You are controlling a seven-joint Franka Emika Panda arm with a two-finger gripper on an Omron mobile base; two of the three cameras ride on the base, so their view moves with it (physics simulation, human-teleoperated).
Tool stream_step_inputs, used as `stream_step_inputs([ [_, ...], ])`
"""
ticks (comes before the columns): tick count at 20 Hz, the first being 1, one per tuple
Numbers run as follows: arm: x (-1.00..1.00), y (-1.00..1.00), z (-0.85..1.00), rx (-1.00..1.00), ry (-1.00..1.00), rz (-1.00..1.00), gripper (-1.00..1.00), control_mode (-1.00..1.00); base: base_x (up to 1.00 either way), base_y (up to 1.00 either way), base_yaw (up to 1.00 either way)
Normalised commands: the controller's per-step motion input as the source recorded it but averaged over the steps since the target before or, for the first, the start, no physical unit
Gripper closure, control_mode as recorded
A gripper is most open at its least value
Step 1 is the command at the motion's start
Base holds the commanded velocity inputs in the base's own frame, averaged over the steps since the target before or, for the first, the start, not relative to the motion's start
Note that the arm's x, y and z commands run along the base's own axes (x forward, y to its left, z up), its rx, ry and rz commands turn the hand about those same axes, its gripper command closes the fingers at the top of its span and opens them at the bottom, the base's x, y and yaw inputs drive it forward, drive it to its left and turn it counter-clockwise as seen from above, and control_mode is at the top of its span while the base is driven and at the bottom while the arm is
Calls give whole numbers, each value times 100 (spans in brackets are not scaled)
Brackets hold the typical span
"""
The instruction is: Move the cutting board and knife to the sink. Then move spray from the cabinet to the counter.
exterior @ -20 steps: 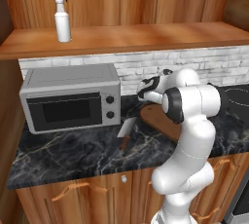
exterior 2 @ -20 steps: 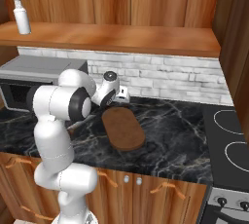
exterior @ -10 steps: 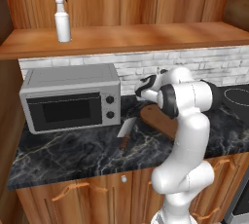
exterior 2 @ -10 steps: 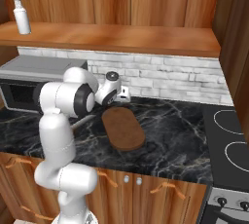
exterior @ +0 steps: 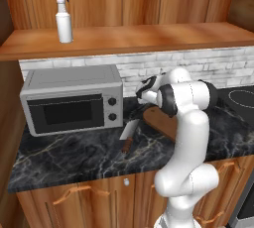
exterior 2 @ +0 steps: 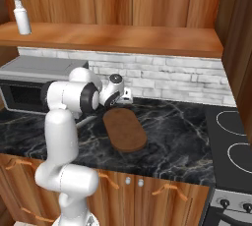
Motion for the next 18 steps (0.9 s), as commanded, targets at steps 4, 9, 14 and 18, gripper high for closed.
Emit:
stream_step_inputs([
  [4, 20, 0, -21, -1, 0, 5, -100, -100, 0, 0, 0],
  [9, 20, 0, -17, 0, 0, 5, -100, -100, 0, 0, 0],
  [14, 21, 0, -18, 0, 8, 4, -100, -100, 0, 0, 0],
  [18, 14, 0, -21, 0, 9, 3, -100, -100, 0, 0, 0],
])
